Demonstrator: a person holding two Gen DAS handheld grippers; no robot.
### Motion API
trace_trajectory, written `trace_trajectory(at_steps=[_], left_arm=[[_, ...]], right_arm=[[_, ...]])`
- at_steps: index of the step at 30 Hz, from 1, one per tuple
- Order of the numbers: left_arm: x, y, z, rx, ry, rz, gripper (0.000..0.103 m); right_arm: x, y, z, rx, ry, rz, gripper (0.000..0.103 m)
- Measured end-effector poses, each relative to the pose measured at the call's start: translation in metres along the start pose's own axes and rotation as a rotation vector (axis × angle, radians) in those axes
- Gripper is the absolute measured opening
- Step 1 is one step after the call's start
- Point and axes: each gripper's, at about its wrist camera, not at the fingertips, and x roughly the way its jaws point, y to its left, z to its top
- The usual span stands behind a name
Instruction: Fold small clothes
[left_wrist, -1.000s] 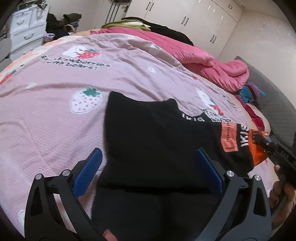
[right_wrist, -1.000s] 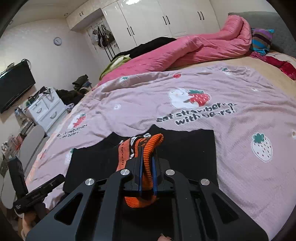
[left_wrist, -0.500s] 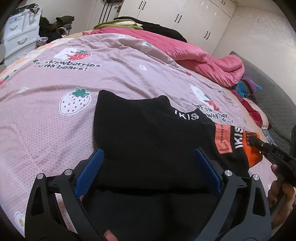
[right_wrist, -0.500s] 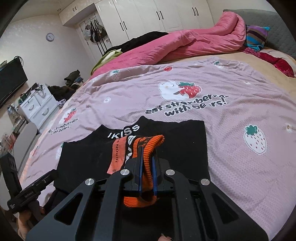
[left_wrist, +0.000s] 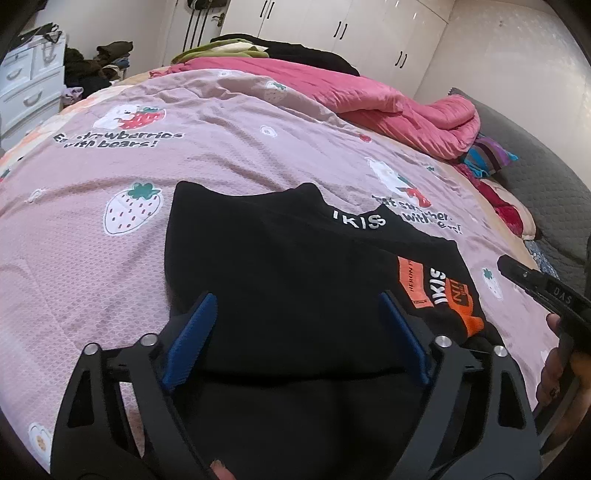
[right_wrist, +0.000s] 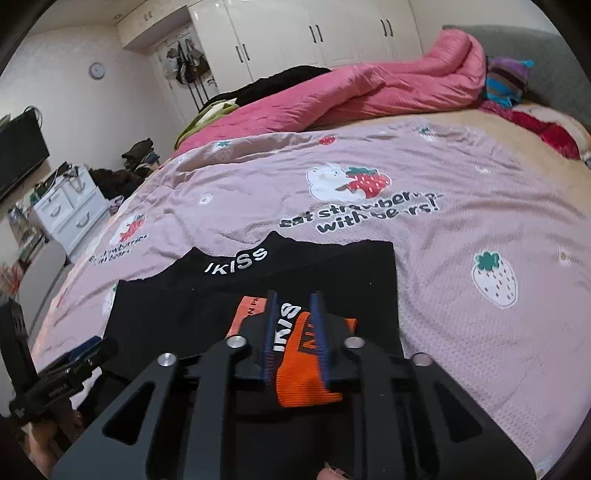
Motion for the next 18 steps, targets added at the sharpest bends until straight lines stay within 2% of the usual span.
trace_trajectory(at_steps=[8,15,18], left_arm=[[0.004,-0.003,-0.003,0.008,0.019,-0.002,0.074],[0.01,-0.007,-0.006,0.03,0.05,0.006,0.074],[0.014,-0.007,-0.008,0.038,0.067,0.015,0.074]], right_arm=[[0.013,0.025,-0.013,-0.091,0.054,0.031,0.031],[0.027,0.052,-0.023,-0.19,0.108,0.062,0.048],[0.04,0.056,-0.03,-0.191,0.169,0.077,0.049]])
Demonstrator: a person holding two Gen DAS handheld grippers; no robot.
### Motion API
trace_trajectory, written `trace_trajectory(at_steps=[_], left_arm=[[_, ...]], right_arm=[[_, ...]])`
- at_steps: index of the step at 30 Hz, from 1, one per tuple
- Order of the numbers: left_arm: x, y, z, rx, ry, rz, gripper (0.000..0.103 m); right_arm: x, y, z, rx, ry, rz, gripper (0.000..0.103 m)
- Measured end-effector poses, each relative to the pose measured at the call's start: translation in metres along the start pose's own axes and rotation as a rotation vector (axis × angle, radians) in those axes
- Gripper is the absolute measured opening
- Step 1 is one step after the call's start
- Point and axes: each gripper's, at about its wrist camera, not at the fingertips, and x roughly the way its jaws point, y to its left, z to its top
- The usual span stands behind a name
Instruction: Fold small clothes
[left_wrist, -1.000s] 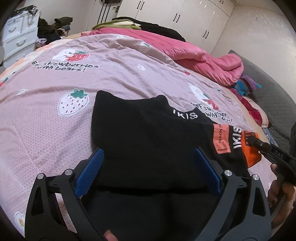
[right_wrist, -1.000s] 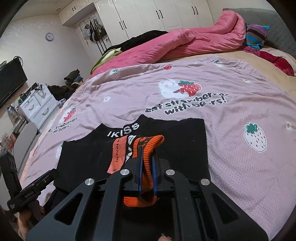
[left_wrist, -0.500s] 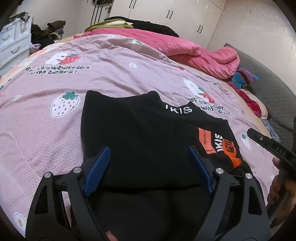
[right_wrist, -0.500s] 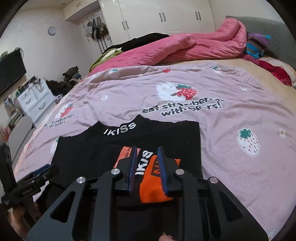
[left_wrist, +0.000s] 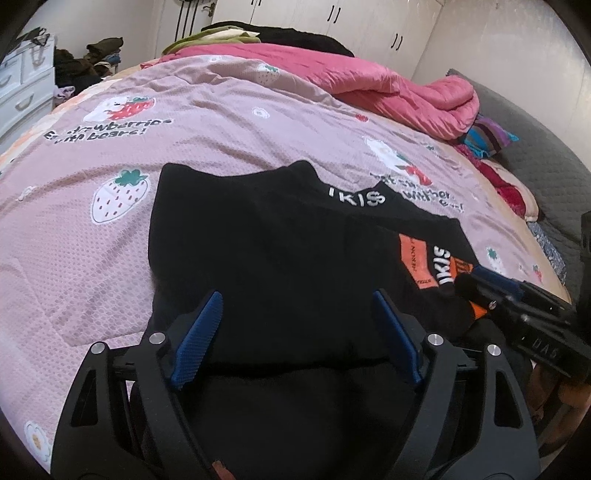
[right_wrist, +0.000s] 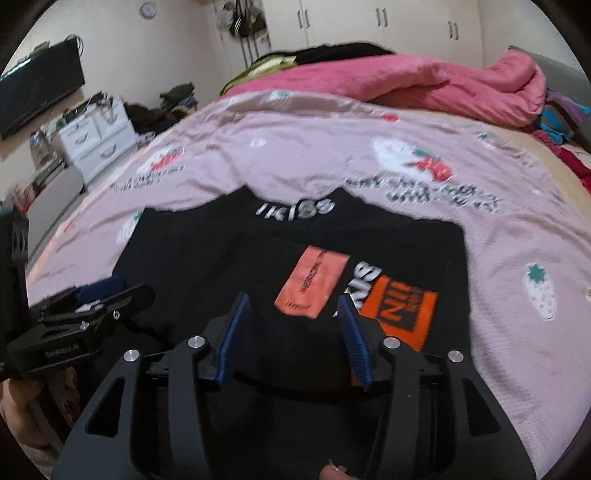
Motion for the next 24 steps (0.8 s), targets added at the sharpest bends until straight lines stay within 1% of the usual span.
trace_trajectory(at_steps=[4,7,12,17,19,20,22,24], left_arm=[[0.009,0.002,-0.004,0.001,0.029,0.015,0.074],[0.01,0.002,-0.005,0.007,0.036,0.022,0.074],[0.013,0.002,-0.007,0.015,0.045,0.029,0.074],[0.014,0.0,-0.007,0.024,0.048,0.038,0.075],[0.013,0.0,-0.006,0.025,0.047,0.038,0.075],[0.013,0.0,-0.006,0.025,0.048,0.038,0.075],[0.013,0.0,-0.006,0.024,0.049,0.039,0.075],[0.012,-0.001,-0.006,0.025,0.048,0.04,0.075]], right_arm=[[0.016,-0.003,-0.009,-0.003,0.058,-0.027,0.049],[0.021,-0.006,-0.012,0.012,0.083,-0.022,0.049],[0.027,-0.008,-0.016,0.017,0.113,-0.027,0.049],[0.026,-0.009,-0.015,0.033,0.115,-0.017,0.05],[0.018,-0.011,-0.014,0.063,0.104,0.012,0.054],[0.014,-0.011,-0.013,0.07,0.097,0.021,0.059],[0.005,-0.011,-0.012,0.076,0.073,0.03,0.064],[0.001,-0.011,-0.01,0.075,0.058,0.012,0.076]])
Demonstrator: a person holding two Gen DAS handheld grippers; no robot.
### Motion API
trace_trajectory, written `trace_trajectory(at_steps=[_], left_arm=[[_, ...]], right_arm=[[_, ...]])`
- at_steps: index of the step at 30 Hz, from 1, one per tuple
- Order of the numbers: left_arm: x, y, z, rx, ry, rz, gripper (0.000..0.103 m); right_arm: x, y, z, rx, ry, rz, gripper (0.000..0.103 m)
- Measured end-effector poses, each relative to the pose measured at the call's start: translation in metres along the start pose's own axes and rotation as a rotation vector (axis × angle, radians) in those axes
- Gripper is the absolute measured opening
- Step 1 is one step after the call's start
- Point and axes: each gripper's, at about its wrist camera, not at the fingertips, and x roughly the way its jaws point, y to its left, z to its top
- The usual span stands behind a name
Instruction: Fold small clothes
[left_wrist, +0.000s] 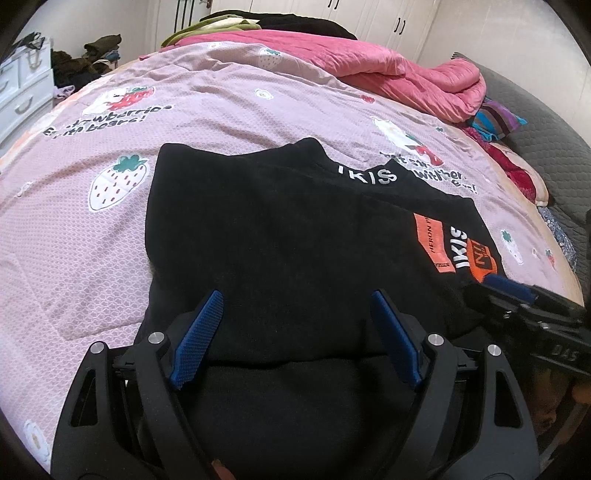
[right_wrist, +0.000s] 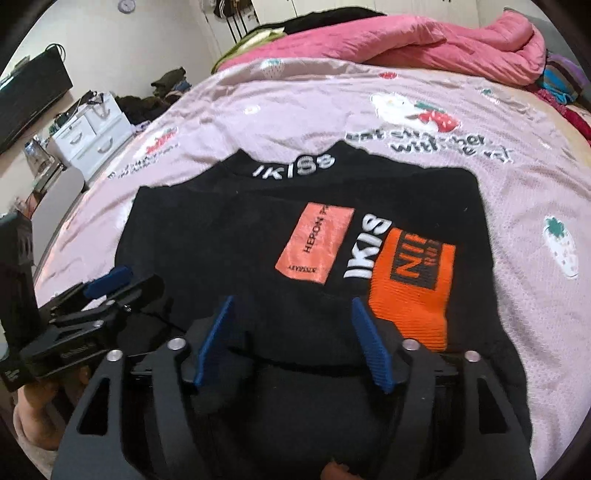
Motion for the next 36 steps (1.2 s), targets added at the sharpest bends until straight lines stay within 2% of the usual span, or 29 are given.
trace_trajectory(at_steps=[3,5,10,15,23,27,36], left_arm=[[-0.002,0.0,0.0,-0.003,-0.002,-0.001,0.075],[-0.004,0.0,0.001,-0.005,-0.006,-0.003,0.075],[-0.011,-0.002,0.001,-0.001,-0.017,-0.005,0.075],[-0.019,-0.002,0.004,-0.004,-0.036,-0.003,0.077],[-0.032,0.004,0.008,-0.028,-0.068,0.014,0.093],[-0.039,0.003,0.009,-0.026,-0.081,0.042,0.094],[-0.058,-0.007,0.008,0.005,-0.124,0.052,0.094]], right_arm=[[-0.006,-0.004,0.001,0.009,-0.029,-0.01,0.078],[-0.01,-0.009,0.003,0.037,-0.038,-0.01,0.088],[-0.024,-0.016,0.006,0.076,-0.091,0.014,0.094],[-0.034,-0.017,0.007,0.081,-0.123,0.012,0.096],[-0.049,-0.019,0.007,0.081,-0.159,0.032,0.099],[-0.058,-0.02,0.005,0.07,-0.191,0.031,0.099],[-0.079,-0.02,0.001,0.031,-0.255,0.004,0.099]])
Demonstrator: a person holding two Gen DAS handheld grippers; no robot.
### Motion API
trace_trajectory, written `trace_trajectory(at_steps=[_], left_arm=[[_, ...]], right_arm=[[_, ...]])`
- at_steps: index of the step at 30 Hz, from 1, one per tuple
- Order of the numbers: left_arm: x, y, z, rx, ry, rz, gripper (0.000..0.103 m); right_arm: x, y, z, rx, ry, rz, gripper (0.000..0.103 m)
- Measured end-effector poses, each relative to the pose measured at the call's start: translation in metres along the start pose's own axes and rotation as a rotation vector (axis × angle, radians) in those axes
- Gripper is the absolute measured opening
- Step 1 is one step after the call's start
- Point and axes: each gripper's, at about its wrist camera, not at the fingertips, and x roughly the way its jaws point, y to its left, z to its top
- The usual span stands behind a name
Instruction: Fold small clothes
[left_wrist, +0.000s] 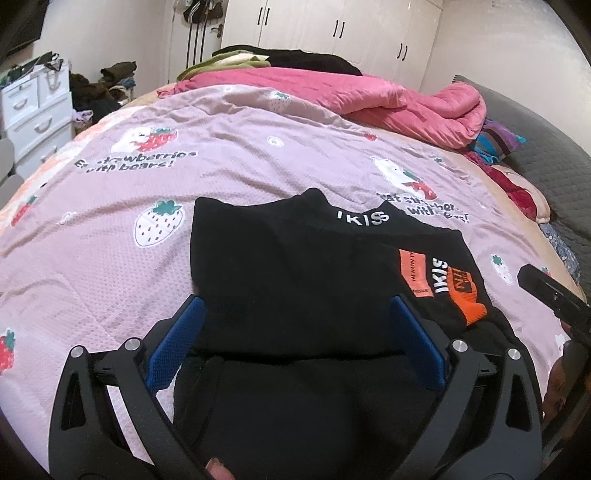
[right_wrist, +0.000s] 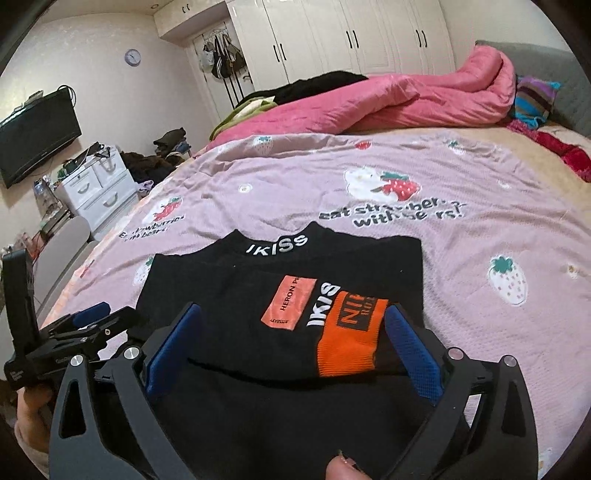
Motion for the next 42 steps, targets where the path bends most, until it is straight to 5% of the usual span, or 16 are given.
trace_trajectory(at_steps=[42], left_arm=[[-0.045,-0.003,-0.025,0.002,-0.063,0.075,0.094]], right_arm=[[-0.052,-0.003,-0.004,-0.023,-0.059,0.07,0.099]])
